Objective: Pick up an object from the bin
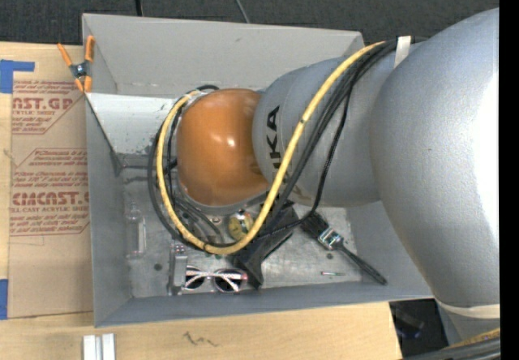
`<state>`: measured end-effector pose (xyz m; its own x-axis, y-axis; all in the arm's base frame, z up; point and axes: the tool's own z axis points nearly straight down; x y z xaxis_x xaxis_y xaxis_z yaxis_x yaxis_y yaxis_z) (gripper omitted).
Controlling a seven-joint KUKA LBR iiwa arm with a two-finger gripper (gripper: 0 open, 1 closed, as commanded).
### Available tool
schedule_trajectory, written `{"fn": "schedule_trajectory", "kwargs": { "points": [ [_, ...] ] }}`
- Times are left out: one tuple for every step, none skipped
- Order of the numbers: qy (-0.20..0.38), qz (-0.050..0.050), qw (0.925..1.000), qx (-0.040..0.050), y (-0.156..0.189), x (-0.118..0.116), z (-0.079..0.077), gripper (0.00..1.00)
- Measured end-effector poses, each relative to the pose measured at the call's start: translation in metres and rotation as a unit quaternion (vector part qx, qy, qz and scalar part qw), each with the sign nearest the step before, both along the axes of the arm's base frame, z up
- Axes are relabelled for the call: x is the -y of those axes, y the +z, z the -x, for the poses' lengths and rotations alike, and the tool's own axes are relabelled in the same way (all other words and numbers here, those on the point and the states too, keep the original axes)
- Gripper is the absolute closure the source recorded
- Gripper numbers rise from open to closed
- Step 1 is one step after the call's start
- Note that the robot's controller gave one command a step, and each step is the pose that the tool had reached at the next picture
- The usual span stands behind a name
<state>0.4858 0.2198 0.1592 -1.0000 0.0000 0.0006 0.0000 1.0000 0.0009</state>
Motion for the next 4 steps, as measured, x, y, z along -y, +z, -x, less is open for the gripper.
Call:
{"fn": "schedule_trajectory", "kwargs": {
  "points": [
    [0.031, -0.002, 0.9995, 0.0065, -0.079, 0.065, -0.003, 0.0],
    [0.104, -0.001, 0.9946, 0.006, -0.066, 0.071, -0.001, 0.0],
    [0.025, 0.0, 0.9997, 0.001, -0.059, 0.047, 0.0, 0.0],
    [0.111, -0.002, 0.9938, 0.0099, -0.085, 0.046, 0.0, 0.0]
  ]
}}
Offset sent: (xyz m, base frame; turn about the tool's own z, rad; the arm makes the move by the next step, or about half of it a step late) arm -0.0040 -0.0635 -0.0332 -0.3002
